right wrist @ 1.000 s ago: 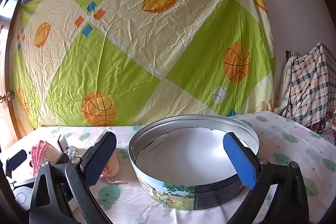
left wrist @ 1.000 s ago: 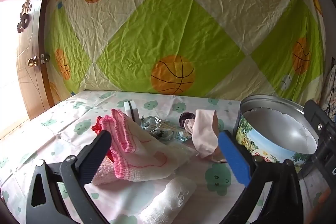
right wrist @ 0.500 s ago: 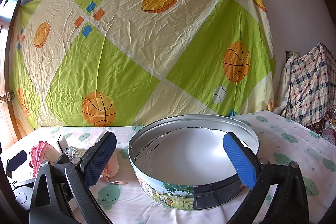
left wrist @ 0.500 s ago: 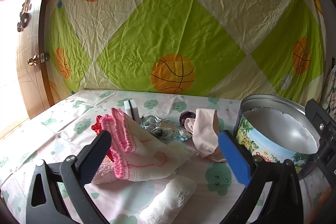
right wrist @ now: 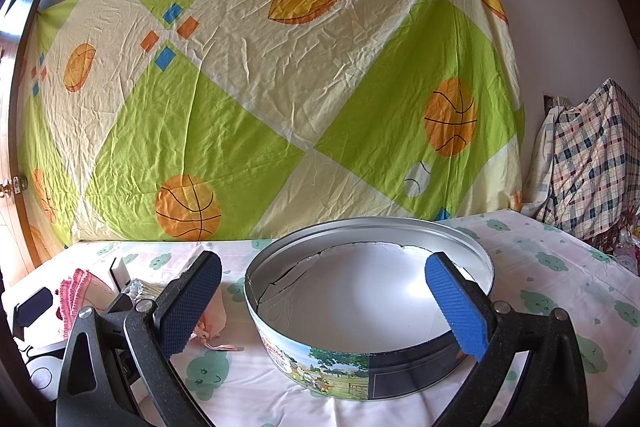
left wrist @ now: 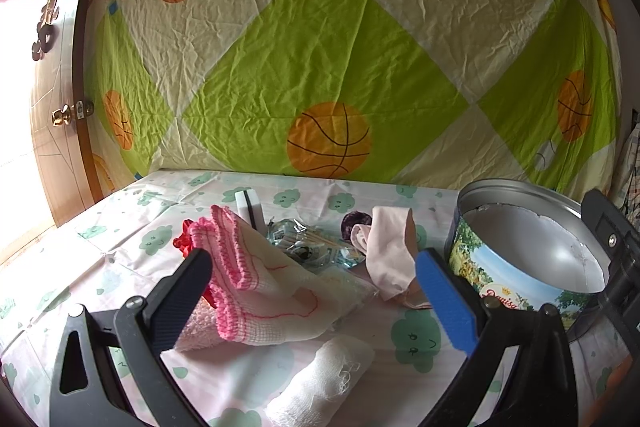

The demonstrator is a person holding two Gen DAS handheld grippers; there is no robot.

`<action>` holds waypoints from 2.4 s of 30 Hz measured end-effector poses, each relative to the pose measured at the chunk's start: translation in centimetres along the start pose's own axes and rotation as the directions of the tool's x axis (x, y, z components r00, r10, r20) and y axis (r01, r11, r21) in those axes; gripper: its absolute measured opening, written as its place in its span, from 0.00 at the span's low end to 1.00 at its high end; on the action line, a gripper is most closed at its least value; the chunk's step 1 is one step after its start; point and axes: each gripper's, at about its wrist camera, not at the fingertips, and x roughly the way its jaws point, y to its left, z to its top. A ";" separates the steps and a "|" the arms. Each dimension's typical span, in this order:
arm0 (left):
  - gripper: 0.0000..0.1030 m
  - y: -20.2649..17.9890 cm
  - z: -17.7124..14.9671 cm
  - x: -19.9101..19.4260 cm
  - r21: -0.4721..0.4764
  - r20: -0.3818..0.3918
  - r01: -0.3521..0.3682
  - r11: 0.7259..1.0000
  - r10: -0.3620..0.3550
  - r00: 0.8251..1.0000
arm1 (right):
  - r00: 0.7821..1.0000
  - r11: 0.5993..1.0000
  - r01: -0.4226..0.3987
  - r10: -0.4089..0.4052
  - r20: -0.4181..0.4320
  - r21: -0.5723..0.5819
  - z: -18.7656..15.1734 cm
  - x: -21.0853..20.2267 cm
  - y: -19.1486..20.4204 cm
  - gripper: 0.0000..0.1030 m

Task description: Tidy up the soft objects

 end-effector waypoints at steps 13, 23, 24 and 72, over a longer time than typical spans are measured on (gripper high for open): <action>1.00 0.0 -0.1 0.0 -0.001 -0.001 0.001 1.000 -0.001 1.000 | 1.000 1.000 0.001 -0.001 -0.002 0.001 -0.1 0.1 -0.1 1.00; 1.00 0.1 -0.1 0.0 -0.002 -0.003 0.001 1.000 -0.001 1.000 | 1.000 1.000 0.001 0.000 -0.003 0.003 -0.1 0.1 -0.1 1.00; 1.00 0.1 -0.1 0.0 -0.002 -0.003 0.001 1.000 -0.001 1.000 | 1.000 1.000 0.001 -0.001 -0.002 0.003 0.0 0.1 -0.1 1.00; 1.00 16.8 -2.1 -2.6 -0.143 -0.173 -0.205 0.968 0.179 0.968 | 0.750 0.869 -0.486 0.359 -0.556 -0.096 -7.0 4.0 13.7 0.97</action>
